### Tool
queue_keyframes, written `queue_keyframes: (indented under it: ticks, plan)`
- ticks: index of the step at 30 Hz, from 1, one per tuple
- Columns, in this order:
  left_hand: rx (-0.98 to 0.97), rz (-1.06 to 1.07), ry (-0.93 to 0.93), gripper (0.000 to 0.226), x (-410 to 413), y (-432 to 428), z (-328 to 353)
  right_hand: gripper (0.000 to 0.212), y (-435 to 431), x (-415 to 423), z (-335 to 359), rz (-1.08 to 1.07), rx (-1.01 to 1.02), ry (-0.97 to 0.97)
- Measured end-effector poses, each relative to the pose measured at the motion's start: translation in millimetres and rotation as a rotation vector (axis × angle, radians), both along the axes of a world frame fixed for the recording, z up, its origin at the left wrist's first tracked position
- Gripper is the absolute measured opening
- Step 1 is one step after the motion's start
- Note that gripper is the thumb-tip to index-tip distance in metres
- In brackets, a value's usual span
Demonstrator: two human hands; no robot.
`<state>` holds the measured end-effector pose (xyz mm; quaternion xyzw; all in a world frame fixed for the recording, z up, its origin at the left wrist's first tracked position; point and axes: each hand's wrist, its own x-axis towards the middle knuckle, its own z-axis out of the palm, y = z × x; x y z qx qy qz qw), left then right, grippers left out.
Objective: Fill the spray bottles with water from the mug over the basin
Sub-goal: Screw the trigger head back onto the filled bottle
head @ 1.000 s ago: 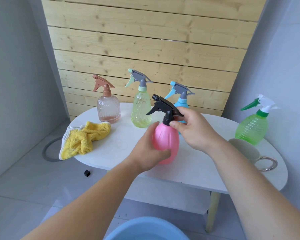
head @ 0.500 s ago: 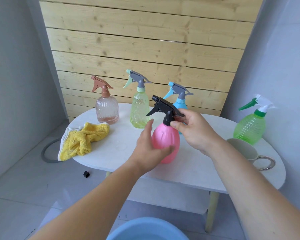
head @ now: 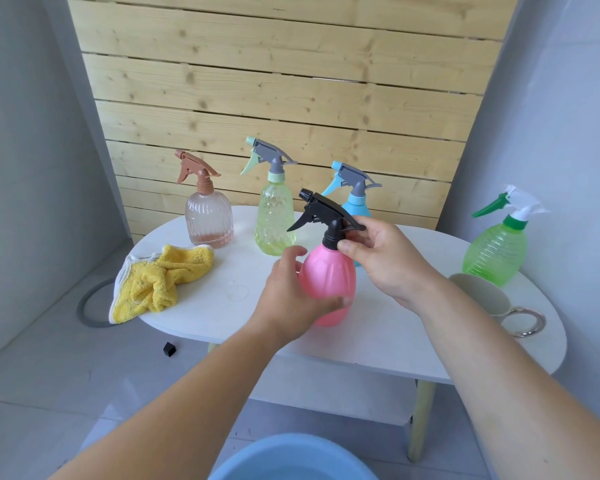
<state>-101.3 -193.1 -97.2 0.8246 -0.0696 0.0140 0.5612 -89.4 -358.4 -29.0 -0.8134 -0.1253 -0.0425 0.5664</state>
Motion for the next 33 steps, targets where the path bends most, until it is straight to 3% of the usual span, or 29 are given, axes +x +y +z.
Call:
queue_keyframes:
  ticks: [3, 7, 11, 15, 18, 20, 24, 27, 31, 33]
  plan:
    - [-0.043, -0.077, 0.027, 0.118, -2.0, -4.3, 0.0, 0.03, 0.1, 0.4, -0.9, 0.004, 0.009, 0.005]
    - [-0.041, -0.075, 0.016, 0.09, 2.3, 0.8, 1.4, 0.029, -0.6, 1.4, -2.5, 0.009, 0.019, 0.0]
    - [-0.021, -0.058, 0.028, 0.127, -0.7, -3.4, -1.7, 0.029, -0.5, 2.1, -3.0, 0.004, 0.031, -0.002]
    - [-0.042, -0.106, 0.056, 0.103, 2.4, -2.2, -0.8, 0.03, -0.1, 2.3, -3.6, 0.003, 0.033, -0.007]
    - [0.026, -0.003, 0.01, 0.125, 1.6, -4.1, -3.0, 0.033, 0.3, 2.5, -3.9, -0.009, 0.032, -0.009]
    - [-0.027, -0.051, 0.069, 0.131, -0.8, -7.0, -2.0, 0.033, 0.4, 2.7, -3.9, -0.005, 0.037, -0.006]
    - [-0.027, -0.075, 0.057, 0.109, 3.1, -1.8, -0.9, 0.029, -2.5, 3.8, -4.8, 0.002, 0.041, -0.008]
    - [-0.01, -0.036, 0.018, 0.109, 1.8, -1.6, 1.0, 0.03, -3.3, 3.5, -4.5, 0.003, 0.045, -0.011]
    - [-0.055, -0.157, 0.032, 0.075, 2.9, -3.5, 0.4, 0.033, -3.7, 1.4, -5.8, 0.007, 0.093, -0.024]
    - [-0.04, -0.162, 0.01, 0.076, 4.9, 0.4, 0.3, 0.03, -5.0, 0.2, -7.7, 0.023, 0.12, -0.029]
